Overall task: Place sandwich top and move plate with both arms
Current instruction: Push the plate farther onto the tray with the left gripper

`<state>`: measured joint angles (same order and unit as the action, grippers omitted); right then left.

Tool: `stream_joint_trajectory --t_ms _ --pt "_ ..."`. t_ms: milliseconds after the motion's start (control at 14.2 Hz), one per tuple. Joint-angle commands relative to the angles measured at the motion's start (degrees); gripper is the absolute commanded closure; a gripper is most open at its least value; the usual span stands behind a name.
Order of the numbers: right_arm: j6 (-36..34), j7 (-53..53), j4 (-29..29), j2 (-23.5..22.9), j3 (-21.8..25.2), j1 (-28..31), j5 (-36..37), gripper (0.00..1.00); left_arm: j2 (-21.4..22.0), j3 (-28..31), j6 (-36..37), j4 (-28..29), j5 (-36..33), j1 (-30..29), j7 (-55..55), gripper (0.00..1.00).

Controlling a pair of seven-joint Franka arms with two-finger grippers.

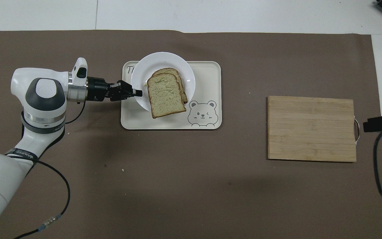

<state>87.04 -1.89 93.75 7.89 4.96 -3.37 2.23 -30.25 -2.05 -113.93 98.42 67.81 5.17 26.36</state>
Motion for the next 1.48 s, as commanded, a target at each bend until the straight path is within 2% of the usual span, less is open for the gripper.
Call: stream_joint_trajectory --t_ms 0,141,281,633,704,774,915,1126,1407 --pt "-0.65 -1.36 -0.15 0.55 -0.04 0.38 -1.09 0.0 -4.28 -0.76 -1.73 -5.33 -0.75 -0.6 -1.4 1.0" --pt "-0.74 -1.36 -0.15 0.55 -0.04 0.38 -1.17 0.0 -5.34 -0.67 -1.56 -7.01 -0.93 -0.33 -1.49 1.0" --pt "-0.65 -1.36 -0.15 0.46 -0.04 0.38 -1.09 0.0 -5.35 -0.67 -1.74 -7.01 -4.33 0.19 -1.49 1.0" --pt "-0.65 -1.36 -0.15 0.55 -0.04 0.38 -1.09 0.0 -4.73 -0.5 -2.26 -5.25 -5.15 1.42 -1.49 1.0" --pt "-0.65 -1.36 -0.15 0.55 -0.04 0.38 -1.09 0.0 -4.73 -0.5 -2.09 -5.25 -5.15 1.42 -1.58 0.94" --pt "-0.74 -1.36 -0.15 0.55 -0.04 0.38 -1.09 0.0 -4.64 -0.5 -1.83 -5.17 -5.15 1.34 -2.1 0.81" --pt "-0.65 -1.36 -0.15 0.55 -0.04 0.38 -1.09 0.0 -4.64 -0.41 -1.39 -5.16 -5.41 1.43 -4.29 0.66" --pt "-0.65 -1.36 -0.15 0.55 -0.04 0.38 -1.09 0.0 -4.55 -0.41 -0.6 -5.6 -7.51 0.9 -4.3 0.65" --pt "-0.65 -1.36 -0.15 0.55 -0.04 0.38 -1.09 0.0 -1.57 0.12 -0.59 -5.69 -16.81 0.64 -5.87 0.65"
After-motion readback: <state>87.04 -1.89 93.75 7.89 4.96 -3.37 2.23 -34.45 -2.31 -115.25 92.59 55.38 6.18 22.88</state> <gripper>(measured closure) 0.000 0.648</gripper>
